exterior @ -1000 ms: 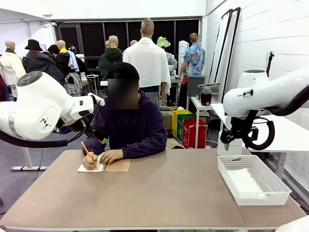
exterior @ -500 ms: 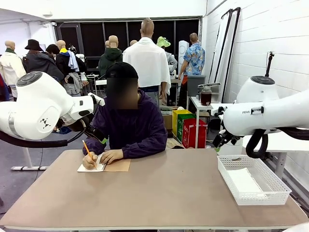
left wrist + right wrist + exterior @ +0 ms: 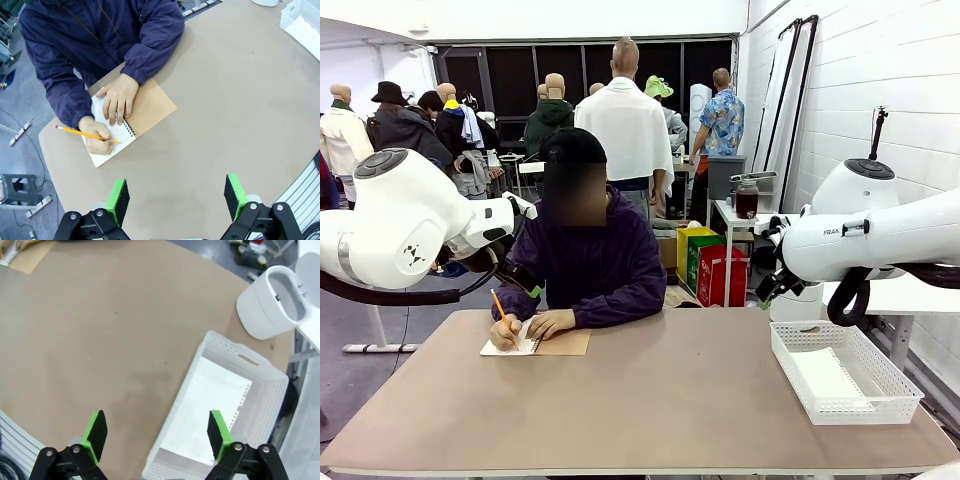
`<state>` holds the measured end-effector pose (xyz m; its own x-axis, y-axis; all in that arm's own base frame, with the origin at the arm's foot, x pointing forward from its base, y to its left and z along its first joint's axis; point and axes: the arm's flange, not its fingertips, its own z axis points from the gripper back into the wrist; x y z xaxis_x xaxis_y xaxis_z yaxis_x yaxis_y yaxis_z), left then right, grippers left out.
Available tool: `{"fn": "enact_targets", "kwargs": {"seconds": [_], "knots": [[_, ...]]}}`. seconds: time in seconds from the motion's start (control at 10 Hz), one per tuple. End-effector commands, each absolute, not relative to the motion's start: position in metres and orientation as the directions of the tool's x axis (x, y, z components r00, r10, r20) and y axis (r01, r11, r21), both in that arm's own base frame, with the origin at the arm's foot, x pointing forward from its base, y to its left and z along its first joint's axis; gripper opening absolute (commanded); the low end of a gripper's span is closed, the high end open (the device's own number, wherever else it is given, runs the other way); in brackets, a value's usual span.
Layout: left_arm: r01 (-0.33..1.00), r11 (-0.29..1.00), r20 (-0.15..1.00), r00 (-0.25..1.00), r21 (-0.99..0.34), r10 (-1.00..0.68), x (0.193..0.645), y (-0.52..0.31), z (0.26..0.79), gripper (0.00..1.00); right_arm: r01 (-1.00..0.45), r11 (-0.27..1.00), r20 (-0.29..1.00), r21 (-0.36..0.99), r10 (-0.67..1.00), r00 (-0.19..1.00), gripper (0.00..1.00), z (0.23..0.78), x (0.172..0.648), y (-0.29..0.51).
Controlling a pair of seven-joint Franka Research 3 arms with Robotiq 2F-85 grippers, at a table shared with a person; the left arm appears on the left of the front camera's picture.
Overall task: Sort the paper based on its condition.
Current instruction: If a person hands you a paper, place it in the Organizing basket , and if it's crumpled, put it in the Trash can.
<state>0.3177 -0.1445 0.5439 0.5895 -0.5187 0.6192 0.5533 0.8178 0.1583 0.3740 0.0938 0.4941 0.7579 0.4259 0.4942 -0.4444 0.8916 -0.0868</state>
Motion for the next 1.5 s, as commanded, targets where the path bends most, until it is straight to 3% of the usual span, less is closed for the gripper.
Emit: {"fn": "enact_targets", "kwargs": {"seconds": [0.0, 0.4, 0.8, 1.1, 1.4], "knots": [[0.561, 0.813, 0.618, 0.586, 0.157, -0.524, 0.318, -0.144, 0.543, 1.00, -0.444, 0.892, 0.499, -0.086, 0.425, 0.756, 1.00, 0.495, 0.374, 0.094], [0.561, 0.813, 0.618, 0.586, 0.157, -0.524, 0.318, -0.144, 0.543, 1.00, -0.697, 0.717, 0.629, 0.023, 0.531, 0.568, 1.00, 0.517, 0.369, 0.121], [0.561, 0.813, 0.618, 0.586, 0.157, -0.524, 0.318, -0.144, 0.543, 1.00, -0.809, 0.587, 0.714, -0.032, 0.580, 0.393, 1.00, 0.521, 0.359, 0.132], [0.561, 0.813, 0.618, 0.586, 0.157, -0.524, 0.318, -0.144, 0.543, 1.00, -0.833, 0.551, 0.746, -0.044, 0.573, 0.340, 1.00, 0.524, 0.351, 0.135], [0.561, 0.813, 0.618, 0.586, 0.157, -0.524, 0.318, -0.144, 0.543, 1.00, -0.821, 0.570, 0.719, -0.045, 0.589, 0.369, 1.00, 0.538, 0.353, 0.139]]}}
